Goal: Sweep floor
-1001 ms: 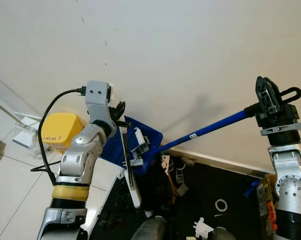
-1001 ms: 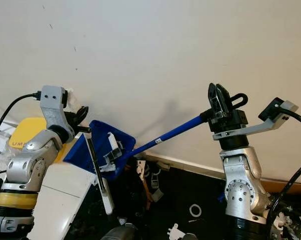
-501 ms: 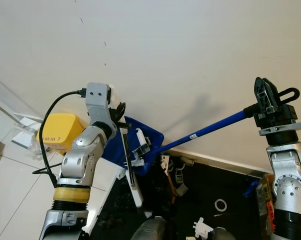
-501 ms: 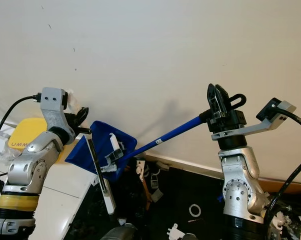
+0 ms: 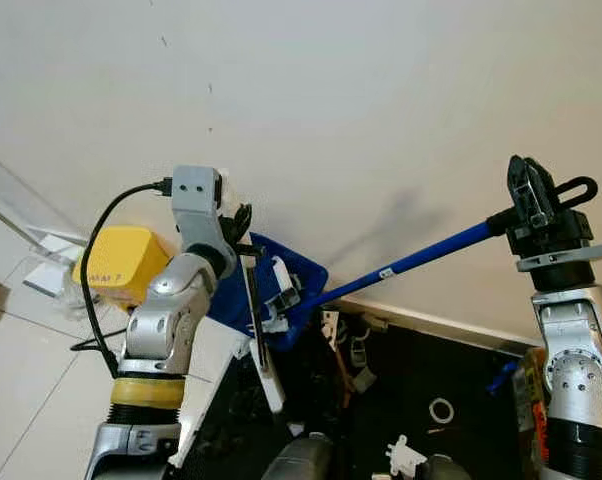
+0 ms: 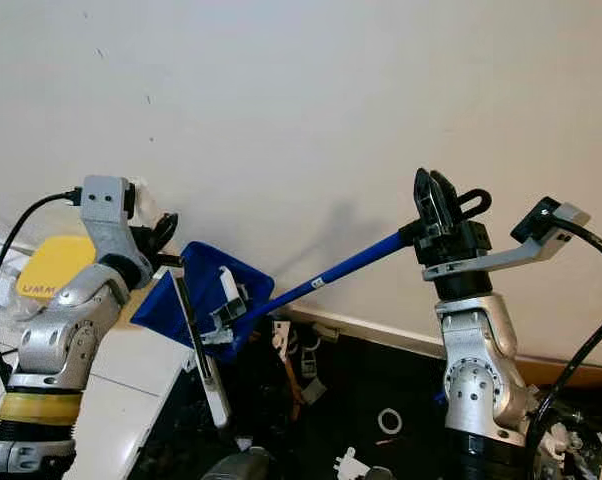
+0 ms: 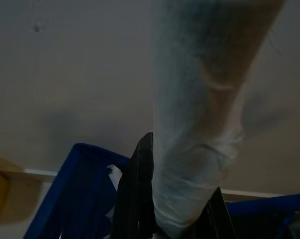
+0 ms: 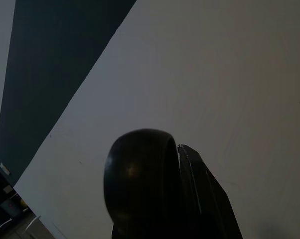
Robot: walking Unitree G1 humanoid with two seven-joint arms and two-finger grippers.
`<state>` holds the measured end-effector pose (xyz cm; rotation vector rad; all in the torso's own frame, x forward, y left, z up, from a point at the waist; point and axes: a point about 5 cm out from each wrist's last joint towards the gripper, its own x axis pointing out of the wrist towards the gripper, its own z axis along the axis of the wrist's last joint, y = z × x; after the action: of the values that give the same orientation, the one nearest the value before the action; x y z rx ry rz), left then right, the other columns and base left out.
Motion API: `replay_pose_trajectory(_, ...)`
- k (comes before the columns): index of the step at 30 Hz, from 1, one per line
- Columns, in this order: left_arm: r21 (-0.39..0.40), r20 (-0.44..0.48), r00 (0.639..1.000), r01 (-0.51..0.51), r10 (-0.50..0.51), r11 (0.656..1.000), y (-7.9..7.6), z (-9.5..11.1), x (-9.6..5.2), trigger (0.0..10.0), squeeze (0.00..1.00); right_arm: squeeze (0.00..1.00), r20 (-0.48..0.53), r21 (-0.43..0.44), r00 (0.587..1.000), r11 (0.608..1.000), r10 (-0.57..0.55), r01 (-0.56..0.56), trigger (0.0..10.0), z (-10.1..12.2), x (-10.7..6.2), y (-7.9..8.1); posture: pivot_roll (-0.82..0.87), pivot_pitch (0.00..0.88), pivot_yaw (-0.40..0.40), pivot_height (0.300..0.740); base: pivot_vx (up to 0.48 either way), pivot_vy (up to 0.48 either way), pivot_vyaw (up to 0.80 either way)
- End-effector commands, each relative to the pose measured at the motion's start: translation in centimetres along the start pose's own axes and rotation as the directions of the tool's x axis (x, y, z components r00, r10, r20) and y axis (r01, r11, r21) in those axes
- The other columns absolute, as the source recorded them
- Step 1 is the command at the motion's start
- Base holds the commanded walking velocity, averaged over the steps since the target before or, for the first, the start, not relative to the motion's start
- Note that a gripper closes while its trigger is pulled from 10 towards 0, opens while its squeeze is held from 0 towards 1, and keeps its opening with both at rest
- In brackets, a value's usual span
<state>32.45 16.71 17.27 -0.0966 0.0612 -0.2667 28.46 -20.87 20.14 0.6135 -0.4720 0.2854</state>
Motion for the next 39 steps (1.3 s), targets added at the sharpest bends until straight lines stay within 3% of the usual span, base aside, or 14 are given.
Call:
replay_pose_trajectory(1, -0.012, 0.045, 0.999, 0.006, -0.005, 1.000, -0.11, 0.73, -0.34, 10.0, 0.00, 0.00, 0.033, 0.036, 0.999, 0.999, 0.040, -0.041, 10.0, 0.04, 0.39, 0.65, 0.09, 0.066, 0.113, 0.740, 0.000, 0.000, 0.00)
replay_pose_trajectory(9, 0.034, 0.046, 0.999, 0.019, -0.020, 0.999, -0.56, 0.41, -0.51, 10.0, 0.00, 0.00, 0.032, 0.039, 0.999, 0.998, 0.042, -0.043, 10.0, -0.02, 0.47, 0.67, 0.09, 0.069, 0.113, 0.740, 0.000, 0.000, 0.00)
replay_pose_trajectory(34, 0.026, 0.046, 0.998, 0.029, -0.030, 0.999, -1.06, 0.68, -0.60, 10.0, 0.00, 0.00, 0.031, 0.042, 0.999, 0.998, 0.041, -0.043, 10.0, -0.08, 0.42, 0.69, 0.10, 0.081, 0.113, 0.740, 0.000, 0.000, 0.00)
replay_pose_trajectory(39, 0.030, 0.046, 0.998, 0.032, -0.033, 0.999, -1.10, 0.70, -0.63, 10.0, 0.00, 0.00, 0.030, 0.044, 0.999, 0.998, 0.041, -0.043, 10.0, -0.10, 0.40, 0.70, 0.10, 0.083, 0.113, 0.740, -0.289, 0.000, 0.00)
